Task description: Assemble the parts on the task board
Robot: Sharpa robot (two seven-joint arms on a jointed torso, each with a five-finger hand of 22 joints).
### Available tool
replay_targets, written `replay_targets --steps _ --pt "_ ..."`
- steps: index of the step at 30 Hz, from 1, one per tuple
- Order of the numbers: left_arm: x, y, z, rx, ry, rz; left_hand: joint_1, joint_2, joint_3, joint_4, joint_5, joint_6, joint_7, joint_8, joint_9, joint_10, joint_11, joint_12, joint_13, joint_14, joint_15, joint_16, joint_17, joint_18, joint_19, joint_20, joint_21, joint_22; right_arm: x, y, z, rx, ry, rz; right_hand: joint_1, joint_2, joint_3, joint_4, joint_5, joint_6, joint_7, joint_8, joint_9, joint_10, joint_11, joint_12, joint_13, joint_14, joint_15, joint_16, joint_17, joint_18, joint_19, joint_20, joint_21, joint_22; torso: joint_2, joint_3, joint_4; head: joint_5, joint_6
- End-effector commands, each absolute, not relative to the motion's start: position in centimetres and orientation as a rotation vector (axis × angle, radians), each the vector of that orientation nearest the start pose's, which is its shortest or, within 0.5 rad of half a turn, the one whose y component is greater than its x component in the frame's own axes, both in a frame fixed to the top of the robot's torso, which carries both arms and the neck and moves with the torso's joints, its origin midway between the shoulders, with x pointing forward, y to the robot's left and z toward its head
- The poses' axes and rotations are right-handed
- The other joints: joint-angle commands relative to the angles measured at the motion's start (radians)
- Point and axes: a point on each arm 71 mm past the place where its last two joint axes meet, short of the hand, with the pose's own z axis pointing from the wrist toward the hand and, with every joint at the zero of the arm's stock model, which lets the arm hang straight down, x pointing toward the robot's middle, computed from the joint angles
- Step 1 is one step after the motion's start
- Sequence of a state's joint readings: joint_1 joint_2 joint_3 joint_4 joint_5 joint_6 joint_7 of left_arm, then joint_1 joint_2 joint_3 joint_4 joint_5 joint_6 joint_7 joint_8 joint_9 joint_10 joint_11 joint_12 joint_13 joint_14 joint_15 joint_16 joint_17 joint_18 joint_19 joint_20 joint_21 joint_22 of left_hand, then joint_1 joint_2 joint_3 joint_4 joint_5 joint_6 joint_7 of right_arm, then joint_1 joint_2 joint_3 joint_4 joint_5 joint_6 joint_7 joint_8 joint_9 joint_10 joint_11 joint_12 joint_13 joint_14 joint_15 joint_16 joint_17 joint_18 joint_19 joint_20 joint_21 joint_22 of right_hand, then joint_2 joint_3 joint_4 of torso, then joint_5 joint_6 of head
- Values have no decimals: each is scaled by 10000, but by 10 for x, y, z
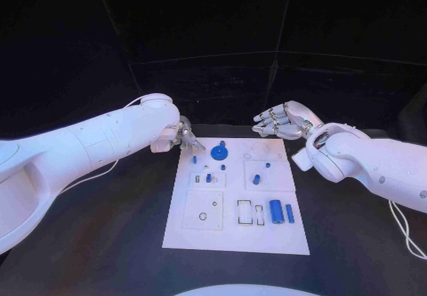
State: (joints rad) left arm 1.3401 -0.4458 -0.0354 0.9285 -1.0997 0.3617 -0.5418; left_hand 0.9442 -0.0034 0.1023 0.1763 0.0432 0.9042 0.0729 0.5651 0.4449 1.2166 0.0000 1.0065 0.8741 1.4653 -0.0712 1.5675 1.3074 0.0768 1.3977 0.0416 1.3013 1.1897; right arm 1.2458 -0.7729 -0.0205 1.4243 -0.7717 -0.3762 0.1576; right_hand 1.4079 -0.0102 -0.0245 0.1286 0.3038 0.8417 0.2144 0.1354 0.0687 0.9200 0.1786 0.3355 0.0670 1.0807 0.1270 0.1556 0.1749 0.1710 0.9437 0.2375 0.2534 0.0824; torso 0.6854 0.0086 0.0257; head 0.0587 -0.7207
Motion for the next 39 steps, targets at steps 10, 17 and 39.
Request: replay_targets --steps 10,17,39 --pt "584 190 -192 -1422 23847 -1631 237 158 -98 -40 49 89 -20 -33 -43 -35 -14 -22 -34 1055 74 33 2634 57 29 40 -1 11 515 -195 -153 3747 15659 11227 -32 80 -7 -49 44 -89 247 61 8 -62 2 52 -17 -27 16 -52 -24 119 73 -13 -70 -20 -2 6 6 30 -12" --pt "584 190 -193 -1408 23860 -1644 303 205 -106 -61 50 101 -23 -28 -50 -24 -16 -1 -16 1055 73 33 2634 55 32 40 3 21 515 -195 -153 3752 15654 11216 -32 80 -7 -49 44 -89 247 61 8 -62 2 52 -17 -27 16 -52 -24 119 73 -13 -70 -20 -3 11 -4 36 -22" --pt "582 185 -197 -1391 24055 -1869 753 386 -114 -297 49 133 -34 -11 -95 -30 -26 3 -53 1055 67 33 2634 54 32 35 -4 43 516 -195 -153 3753 15652 11215 -24 97 0 -60 49 -94 247 65 8 -70 2 61 -22 -28 18 -54 -40 120 81 -10 -88 -30 -1 6 -2 33 -49"
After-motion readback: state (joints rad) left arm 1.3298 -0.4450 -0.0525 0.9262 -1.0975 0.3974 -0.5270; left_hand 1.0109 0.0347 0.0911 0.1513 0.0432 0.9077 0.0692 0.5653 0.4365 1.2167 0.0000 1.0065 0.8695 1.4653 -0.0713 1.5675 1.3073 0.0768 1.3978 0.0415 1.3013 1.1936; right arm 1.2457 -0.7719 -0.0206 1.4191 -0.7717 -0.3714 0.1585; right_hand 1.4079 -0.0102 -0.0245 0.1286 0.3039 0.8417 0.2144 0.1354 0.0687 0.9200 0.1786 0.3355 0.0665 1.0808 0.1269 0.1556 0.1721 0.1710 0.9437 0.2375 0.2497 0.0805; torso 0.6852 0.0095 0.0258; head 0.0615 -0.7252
